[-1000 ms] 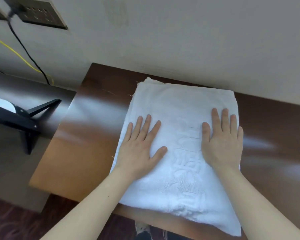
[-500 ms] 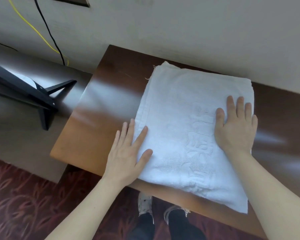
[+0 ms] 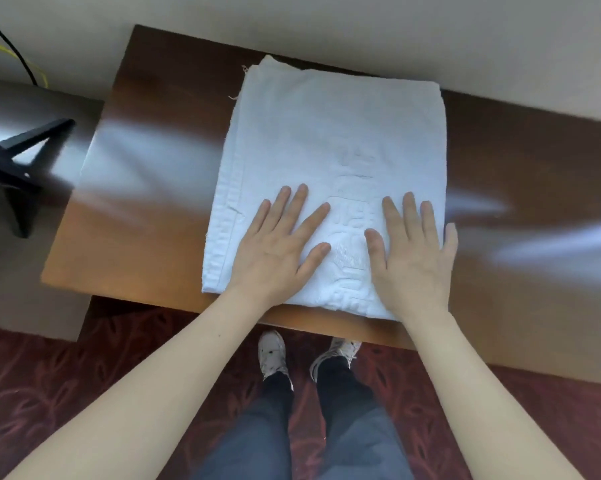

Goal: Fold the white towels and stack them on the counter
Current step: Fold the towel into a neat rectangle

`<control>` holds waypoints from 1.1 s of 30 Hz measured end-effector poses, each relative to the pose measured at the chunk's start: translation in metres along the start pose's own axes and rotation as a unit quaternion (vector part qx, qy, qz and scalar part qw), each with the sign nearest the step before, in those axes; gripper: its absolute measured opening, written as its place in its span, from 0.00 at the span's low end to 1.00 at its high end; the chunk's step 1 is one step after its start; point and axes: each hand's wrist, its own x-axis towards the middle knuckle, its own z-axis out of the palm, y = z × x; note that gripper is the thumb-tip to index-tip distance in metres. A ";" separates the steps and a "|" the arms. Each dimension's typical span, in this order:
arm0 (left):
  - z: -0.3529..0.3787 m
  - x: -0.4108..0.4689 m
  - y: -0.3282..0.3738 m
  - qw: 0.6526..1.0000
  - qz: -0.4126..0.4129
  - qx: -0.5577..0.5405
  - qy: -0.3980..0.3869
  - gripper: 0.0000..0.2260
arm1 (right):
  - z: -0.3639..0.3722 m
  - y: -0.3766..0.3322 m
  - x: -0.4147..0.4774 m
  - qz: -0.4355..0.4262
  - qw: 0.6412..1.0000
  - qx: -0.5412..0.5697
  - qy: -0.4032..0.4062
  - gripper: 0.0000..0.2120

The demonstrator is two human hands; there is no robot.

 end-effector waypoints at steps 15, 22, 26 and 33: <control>0.007 -0.030 0.004 0.990 0.125 0.044 0.051 0.36 | 0.003 -0.003 -0.021 0.047 0.997 0.010 0.053 0.27; -0.002 -0.028 -0.020 0.995 0.071 0.055 0.036 0.37 | 0.007 0.016 -0.020 0.010 0.997 0.073 0.004 0.28; -0.011 -0.046 -0.045 0.993 0.096 0.074 0.012 0.44 | 0.001 0.041 -0.038 -0.050 0.978 0.201 -0.025 0.31; -0.007 -0.049 -0.052 0.982 0.144 0.076 0.095 0.28 | 0.001 0.048 -0.063 -0.135 0.974 0.180 -0.040 0.39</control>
